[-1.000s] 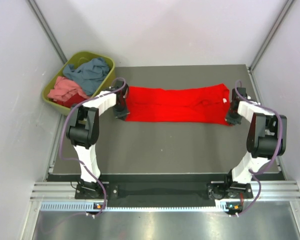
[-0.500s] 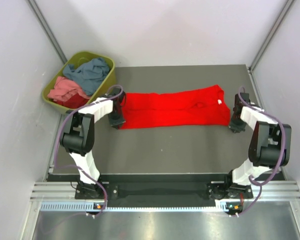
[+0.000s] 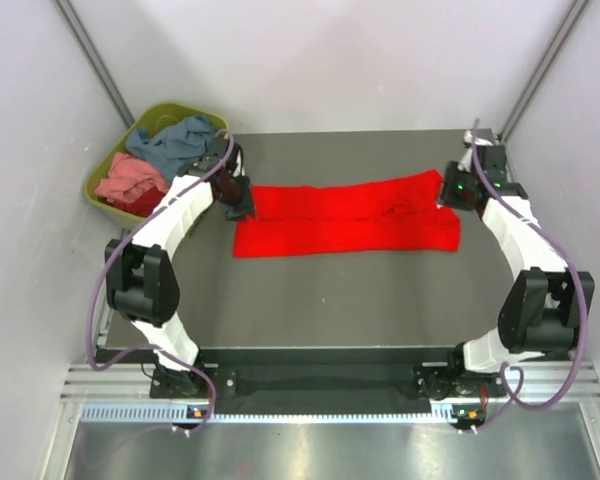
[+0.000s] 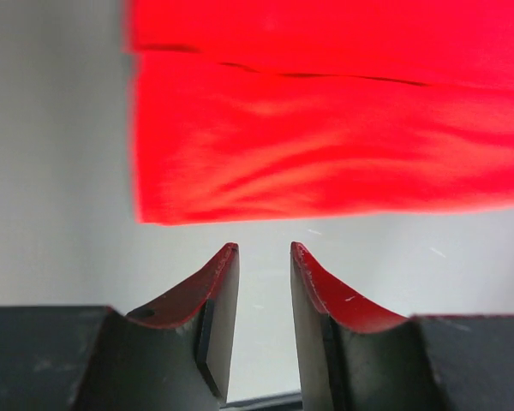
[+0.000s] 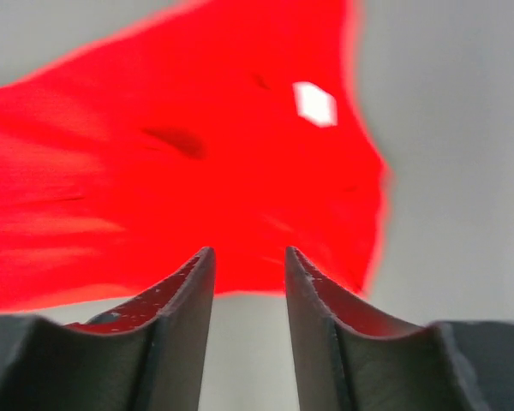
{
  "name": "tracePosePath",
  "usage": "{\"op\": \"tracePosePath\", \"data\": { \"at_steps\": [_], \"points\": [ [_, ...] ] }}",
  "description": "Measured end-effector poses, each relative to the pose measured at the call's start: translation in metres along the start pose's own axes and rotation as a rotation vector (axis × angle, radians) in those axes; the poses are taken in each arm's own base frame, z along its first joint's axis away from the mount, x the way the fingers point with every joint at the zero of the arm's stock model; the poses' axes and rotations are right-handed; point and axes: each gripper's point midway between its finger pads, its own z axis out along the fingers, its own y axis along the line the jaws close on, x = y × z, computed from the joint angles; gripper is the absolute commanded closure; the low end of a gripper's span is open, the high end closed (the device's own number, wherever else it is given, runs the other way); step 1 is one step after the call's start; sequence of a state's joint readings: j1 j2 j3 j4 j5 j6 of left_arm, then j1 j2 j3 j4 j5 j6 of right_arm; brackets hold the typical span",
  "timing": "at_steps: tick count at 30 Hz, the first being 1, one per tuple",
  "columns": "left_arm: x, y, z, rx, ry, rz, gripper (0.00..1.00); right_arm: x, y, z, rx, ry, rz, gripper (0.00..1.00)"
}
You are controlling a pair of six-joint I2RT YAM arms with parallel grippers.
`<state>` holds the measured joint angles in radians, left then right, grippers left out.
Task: Fold and stack the t-shirts
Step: Fold the tshirt
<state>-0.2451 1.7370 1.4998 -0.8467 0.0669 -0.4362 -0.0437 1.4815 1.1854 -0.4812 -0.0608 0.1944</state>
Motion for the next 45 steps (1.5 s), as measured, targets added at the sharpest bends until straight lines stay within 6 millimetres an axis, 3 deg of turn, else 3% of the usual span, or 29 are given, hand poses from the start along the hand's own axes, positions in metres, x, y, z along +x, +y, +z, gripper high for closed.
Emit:
{"op": "tracePosePath", "data": {
  "at_steps": [4, 8, 12, 17, 23, 30, 35, 45],
  "points": [
    [-0.002, -0.031, -0.007, 0.168, 0.010, 0.015, 0.64, -0.023, 0.059, 0.018, -0.160, -0.031, -0.156, 0.53],
    [0.000, -0.046, -0.007, 0.245, 0.036, 0.020, 0.64, -0.025, 0.091, 0.055, -0.242, 0.004, -0.276, 0.52],
    [0.000, -0.056, -0.004, 0.304, 0.053, 0.020, 0.64, 0.001, 0.092, 0.088, -0.257, 0.092, -0.331, 0.51],
    [-0.002, -0.064, 0.001, 0.344, 0.058, 0.017, 0.65, 0.024, 0.088, 0.107, -0.257, 0.173, -0.368, 0.51],
    [-0.001, -0.063, 0.011, 0.339, 0.071, 0.015, 0.65, 0.029, 0.105, 0.113, -0.289, 0.195, -0.366, 0.59],
    [0.003, -0.060, 0.021, 0.330, 0.092, 0.009, 0.65, 0.029, 0.133, 0.114, -0.364, 0.211, -0.217, 0.63],
    [0.003, -0.060, 0.023, 0.332, 0.097, 0.008, 0.65, 0.028, 0.147, 0.127, -0.397, 0.218, -0.114, 0.63],
    [0.007, -0.063, 0.025, 0.354, 0.105, 0.002, 0.65, 0.029, 0.159, 0.131, -0.400, 0.220, -0.046, 0.67]
  ]
}}
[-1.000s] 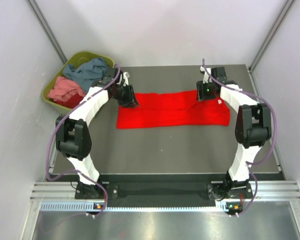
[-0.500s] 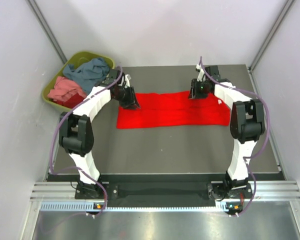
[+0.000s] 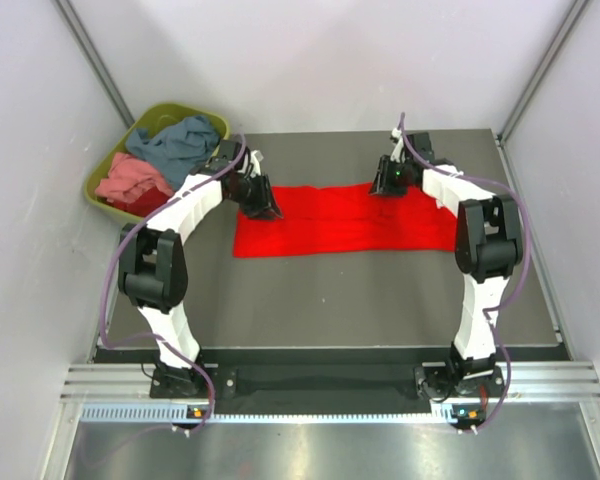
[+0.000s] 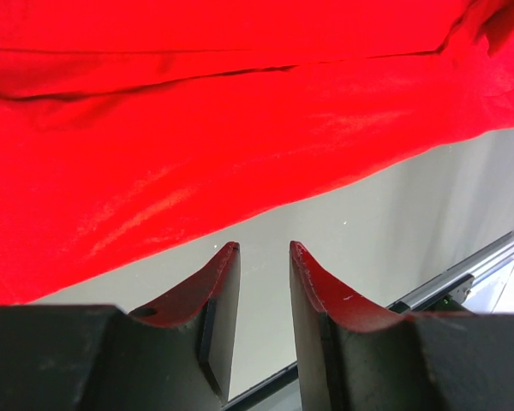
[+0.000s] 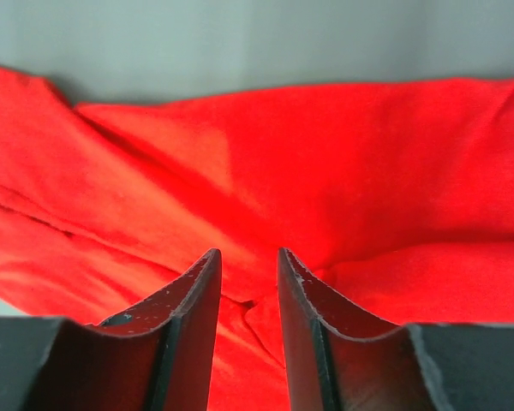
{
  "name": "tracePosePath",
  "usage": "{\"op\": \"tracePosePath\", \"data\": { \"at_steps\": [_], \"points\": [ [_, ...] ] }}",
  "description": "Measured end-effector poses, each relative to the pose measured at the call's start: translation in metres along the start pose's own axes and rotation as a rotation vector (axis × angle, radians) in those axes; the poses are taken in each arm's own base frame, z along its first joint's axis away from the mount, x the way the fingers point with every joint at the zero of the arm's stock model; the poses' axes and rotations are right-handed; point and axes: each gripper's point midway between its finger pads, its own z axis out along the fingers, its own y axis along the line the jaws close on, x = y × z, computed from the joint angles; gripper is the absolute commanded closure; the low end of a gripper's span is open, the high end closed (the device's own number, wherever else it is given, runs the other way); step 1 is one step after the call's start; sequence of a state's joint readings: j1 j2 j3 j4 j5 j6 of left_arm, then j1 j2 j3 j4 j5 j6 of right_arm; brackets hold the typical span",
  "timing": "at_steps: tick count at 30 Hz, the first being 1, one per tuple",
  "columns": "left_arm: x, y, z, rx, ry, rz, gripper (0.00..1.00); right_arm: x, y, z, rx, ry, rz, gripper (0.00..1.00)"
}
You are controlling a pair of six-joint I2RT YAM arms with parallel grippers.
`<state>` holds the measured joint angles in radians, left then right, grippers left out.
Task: Fold and stack the t-shirts
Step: Fold the tshirt
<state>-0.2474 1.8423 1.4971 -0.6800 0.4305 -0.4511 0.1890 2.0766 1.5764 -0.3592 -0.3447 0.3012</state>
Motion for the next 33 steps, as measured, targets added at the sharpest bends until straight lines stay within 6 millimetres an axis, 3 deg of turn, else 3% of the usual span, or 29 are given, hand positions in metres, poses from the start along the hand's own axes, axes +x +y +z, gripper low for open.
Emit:
{"op": "tracePosePath", "data": {
  "at_steps": [8, 13, 17, 20, 24, 33],
  "points": [
    [-0.002, -0.011, 0.001, 0.047, -0.005, -0.011, 0.67, -0.014, -0.006, -0.019, 0.083, -0.049, -0.014, 0.64],
    [-0.013, -0.043, 0.014, 0.174, -0.034, -0.016, 0.74, -0.027, -0.020, -0.047, 0.190, -0.096, -0.002, 0.72],
    [-0.019, -0.073, 0.037, 0.279, -0.027, -0.027, 0.76, -0.035, -0.030, -0.056, 0.210, -0.125, 0.016, 0.81],
    [-0.022, -0.091, 0.053, 0.326, -0.015, -0.031, 0.76, -0.028, -0.037, -0.054, 0.218, -0.111, 0.034, 0.85],
    [-0.024, -0.103, 0.059, 0.345, -0.010, -0.030, 0.76, -0.011, -0.044, -0.040, 0.217, -0.068, 0.062, 0.87],
    [-0.036, -0.100, 0.055, 0.305, -0.052, 0.003, 0.76, 0.026, -0.043, 0.013, 0.188, 0.026, 0.092, 0.90]
  ]
}}
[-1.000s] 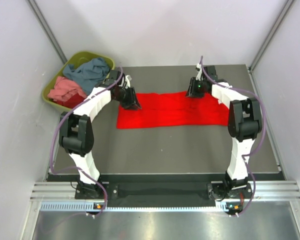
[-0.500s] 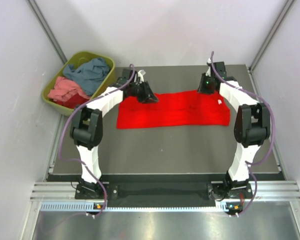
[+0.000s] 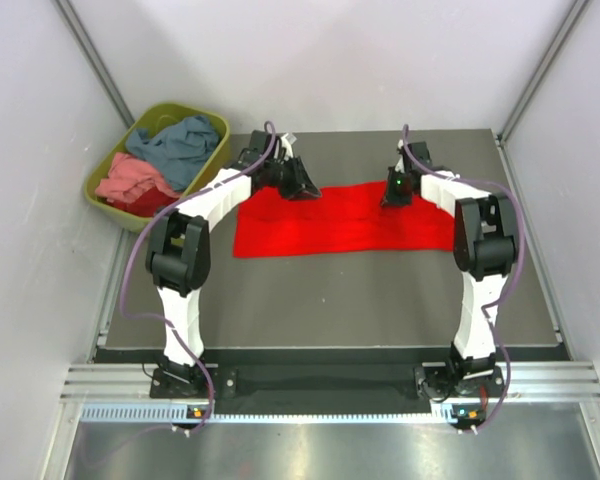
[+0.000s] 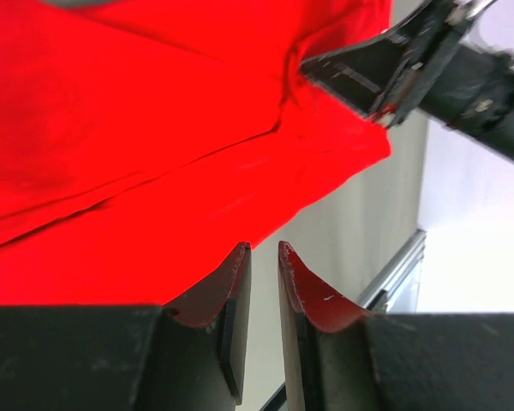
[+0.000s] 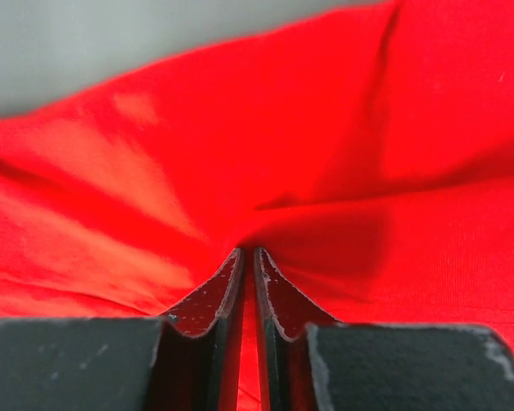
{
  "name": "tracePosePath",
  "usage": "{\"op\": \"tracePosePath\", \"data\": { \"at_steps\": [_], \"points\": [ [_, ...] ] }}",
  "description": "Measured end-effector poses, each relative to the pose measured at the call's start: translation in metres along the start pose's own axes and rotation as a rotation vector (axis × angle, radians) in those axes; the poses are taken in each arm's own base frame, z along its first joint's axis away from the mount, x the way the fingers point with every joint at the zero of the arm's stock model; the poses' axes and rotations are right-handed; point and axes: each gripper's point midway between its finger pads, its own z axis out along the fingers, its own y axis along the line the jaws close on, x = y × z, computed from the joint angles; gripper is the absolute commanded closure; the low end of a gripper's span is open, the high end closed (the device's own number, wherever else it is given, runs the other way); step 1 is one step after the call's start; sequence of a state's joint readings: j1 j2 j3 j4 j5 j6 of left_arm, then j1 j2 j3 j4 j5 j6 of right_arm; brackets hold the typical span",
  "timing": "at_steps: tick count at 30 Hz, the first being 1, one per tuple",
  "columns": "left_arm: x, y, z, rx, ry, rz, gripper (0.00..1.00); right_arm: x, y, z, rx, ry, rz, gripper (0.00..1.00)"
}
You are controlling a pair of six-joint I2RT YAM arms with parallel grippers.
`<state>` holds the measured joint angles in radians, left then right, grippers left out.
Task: Fold and stack the t-shirts
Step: Fold the tshirt
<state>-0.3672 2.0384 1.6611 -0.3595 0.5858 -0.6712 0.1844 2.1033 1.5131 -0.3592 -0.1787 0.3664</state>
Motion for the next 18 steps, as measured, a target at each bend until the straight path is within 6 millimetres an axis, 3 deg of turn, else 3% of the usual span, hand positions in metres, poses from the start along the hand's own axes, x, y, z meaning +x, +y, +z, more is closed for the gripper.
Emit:
{"op": "tracePosePath", "data": {
  "at_steps": [9, 13, 18],
  "points": [
    [0.006, 0.024, -0.002, -0.111, 0.007, 0.031, 0.76, -0.006, -0.001, 0.002, 0.033, -0.028, -0.005, 0.89],
    [0.002, 0.047, 0.000, -0.219, -0.001, 0.057, 0.76, -0.008, -0.003, -0.005, 0.052, -0.032, -0.019, 0.86],
    [0.003, 0.087, 0.006, -0.365, 0.018, 0.072, 0.76, -0.016, 0.000, -0.027, 0.068, -0.052, -0.041, 0.89]
  ]
}}
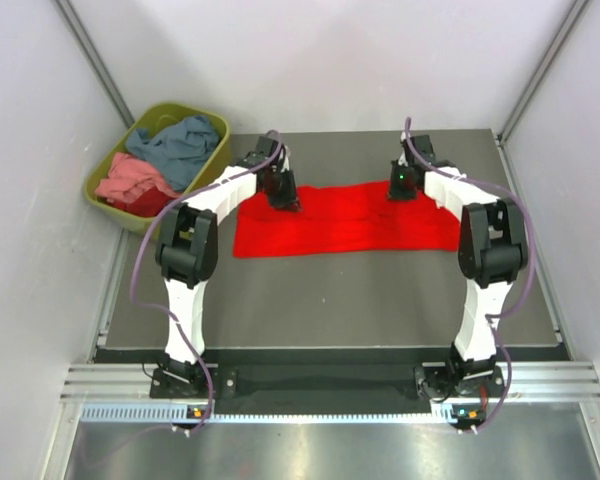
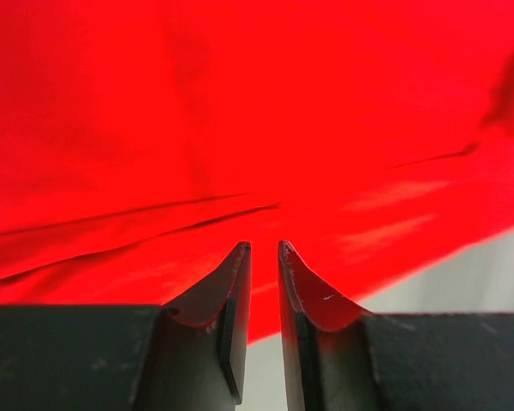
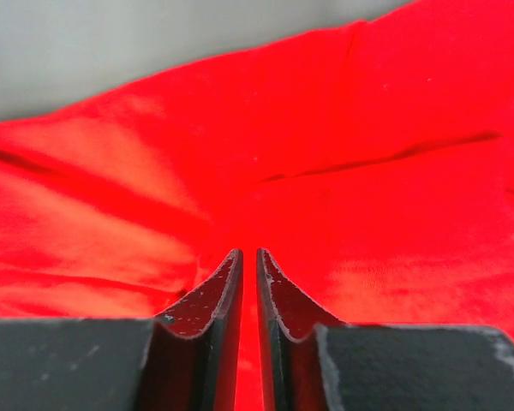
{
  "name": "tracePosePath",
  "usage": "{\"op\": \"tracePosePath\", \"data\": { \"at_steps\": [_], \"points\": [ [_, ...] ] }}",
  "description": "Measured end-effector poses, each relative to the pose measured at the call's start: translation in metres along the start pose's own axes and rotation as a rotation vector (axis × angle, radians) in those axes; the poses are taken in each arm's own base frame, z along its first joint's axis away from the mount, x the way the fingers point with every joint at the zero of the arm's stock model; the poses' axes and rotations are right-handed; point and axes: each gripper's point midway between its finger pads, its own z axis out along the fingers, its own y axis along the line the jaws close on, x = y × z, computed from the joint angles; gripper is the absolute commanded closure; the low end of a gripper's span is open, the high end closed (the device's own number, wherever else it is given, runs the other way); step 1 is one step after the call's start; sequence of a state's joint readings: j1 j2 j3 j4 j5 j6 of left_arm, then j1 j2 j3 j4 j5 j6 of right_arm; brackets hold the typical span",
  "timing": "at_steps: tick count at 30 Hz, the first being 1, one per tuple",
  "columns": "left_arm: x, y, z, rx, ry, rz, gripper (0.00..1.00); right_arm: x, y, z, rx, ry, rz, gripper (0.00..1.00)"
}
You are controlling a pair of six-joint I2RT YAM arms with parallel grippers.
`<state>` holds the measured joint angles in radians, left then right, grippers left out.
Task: Fold and stack the t-shirts
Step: Fold the tshirt
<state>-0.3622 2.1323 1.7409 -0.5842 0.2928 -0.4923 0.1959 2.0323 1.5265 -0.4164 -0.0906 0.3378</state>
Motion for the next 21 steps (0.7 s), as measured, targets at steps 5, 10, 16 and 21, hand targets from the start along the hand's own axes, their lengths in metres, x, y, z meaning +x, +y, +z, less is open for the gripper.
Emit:
{"op": "tracePosePath", "data": {
  "at_steps": [5, 10, 16, 21],
  "points": [
    [0.012, 0.025, 0.012, -0.088, 0.041, 0.003, 0.76, -0.011, 0.006, -0.014, -0.015, -0.025, -0.007, 0.91],
    [0.011, 0.036, 0.012, -0.136, 0.036, 0.013, 0.76, -0.001, 0.009, -0.011, -0.024, -0.005, -0.003, 0.92],
    [0.016, 0.056, 0.018, -0.212, 0.052, 0.008, 0.76, 0.018, 0.008, -0.003, -0.021, 0.037, -0.007, 0.92],
    [0.021, 0.064, 0.019, -0.234, 0.046, 0.002, 0.77, 0.024, 0.005, 0.008, -0.014, 0.052, -0.008, 0.91]
  ]
}}
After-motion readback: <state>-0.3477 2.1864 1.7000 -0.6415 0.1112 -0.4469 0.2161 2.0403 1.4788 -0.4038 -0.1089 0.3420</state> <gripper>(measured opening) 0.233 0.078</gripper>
